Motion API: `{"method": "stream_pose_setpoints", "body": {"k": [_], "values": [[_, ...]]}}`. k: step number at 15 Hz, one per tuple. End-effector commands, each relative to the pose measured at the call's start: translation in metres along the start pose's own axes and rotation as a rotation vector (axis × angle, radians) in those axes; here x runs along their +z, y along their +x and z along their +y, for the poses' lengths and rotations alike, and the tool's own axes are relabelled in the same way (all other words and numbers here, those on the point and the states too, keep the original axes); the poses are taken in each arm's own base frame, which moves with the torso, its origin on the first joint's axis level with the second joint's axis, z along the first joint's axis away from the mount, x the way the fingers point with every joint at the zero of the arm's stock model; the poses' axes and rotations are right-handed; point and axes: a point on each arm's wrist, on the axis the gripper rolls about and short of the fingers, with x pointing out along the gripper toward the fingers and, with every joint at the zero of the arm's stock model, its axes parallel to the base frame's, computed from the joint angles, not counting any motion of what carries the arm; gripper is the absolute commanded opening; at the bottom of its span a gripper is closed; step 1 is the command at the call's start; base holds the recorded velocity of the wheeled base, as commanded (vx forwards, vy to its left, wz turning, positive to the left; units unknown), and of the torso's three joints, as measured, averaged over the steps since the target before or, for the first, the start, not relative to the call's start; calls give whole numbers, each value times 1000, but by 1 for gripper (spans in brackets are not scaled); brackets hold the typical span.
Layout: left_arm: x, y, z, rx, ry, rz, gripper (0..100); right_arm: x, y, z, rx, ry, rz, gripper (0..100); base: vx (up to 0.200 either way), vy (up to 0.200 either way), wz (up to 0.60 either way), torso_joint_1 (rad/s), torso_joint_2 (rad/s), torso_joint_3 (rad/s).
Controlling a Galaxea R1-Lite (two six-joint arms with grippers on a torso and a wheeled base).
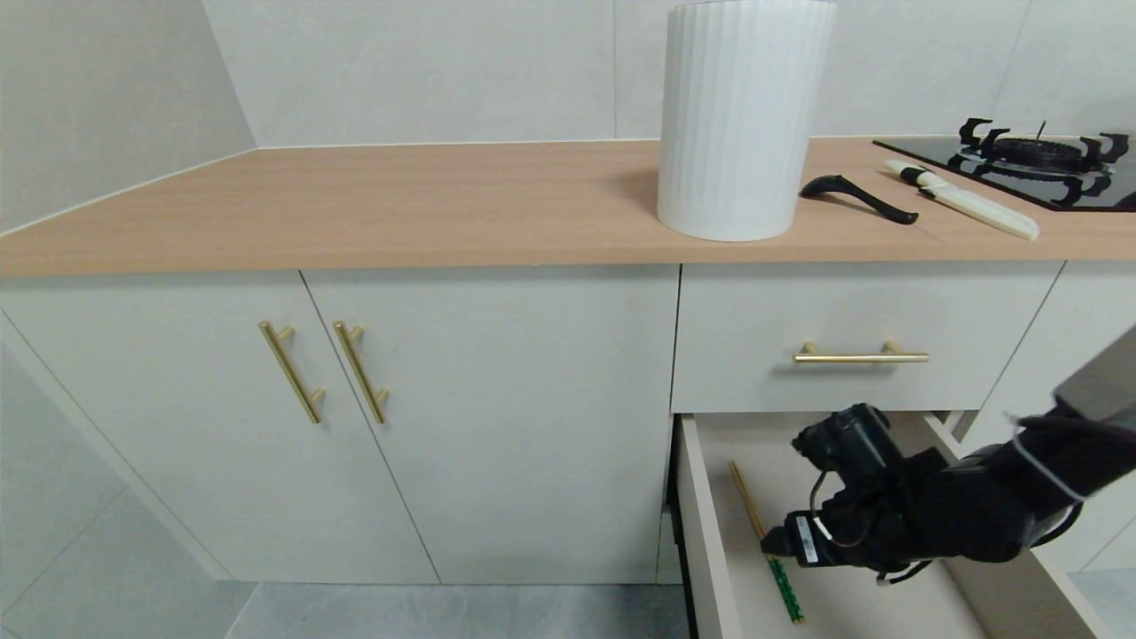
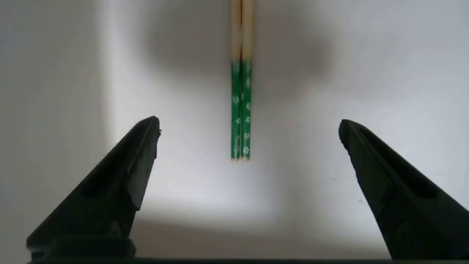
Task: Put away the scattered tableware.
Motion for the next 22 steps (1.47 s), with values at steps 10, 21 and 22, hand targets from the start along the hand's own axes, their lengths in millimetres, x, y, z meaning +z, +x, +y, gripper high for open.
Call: {"method": "stream_pose_setpoints", "body": {"k": [10,21,22], "values": [[0,0,0,0,0,0,100,20,-187,-42,26,22,-467,100,0,0,0,0,0,0],[0,0,0,0,0,0,100,17,-186,-43,11,-1,-460,100,0,0,0,26,-81,-84],[0,0,0,0,0,0,100,17,-186,-43,12,-1,-461,100,0,0,0,139,-437,-334]]}}
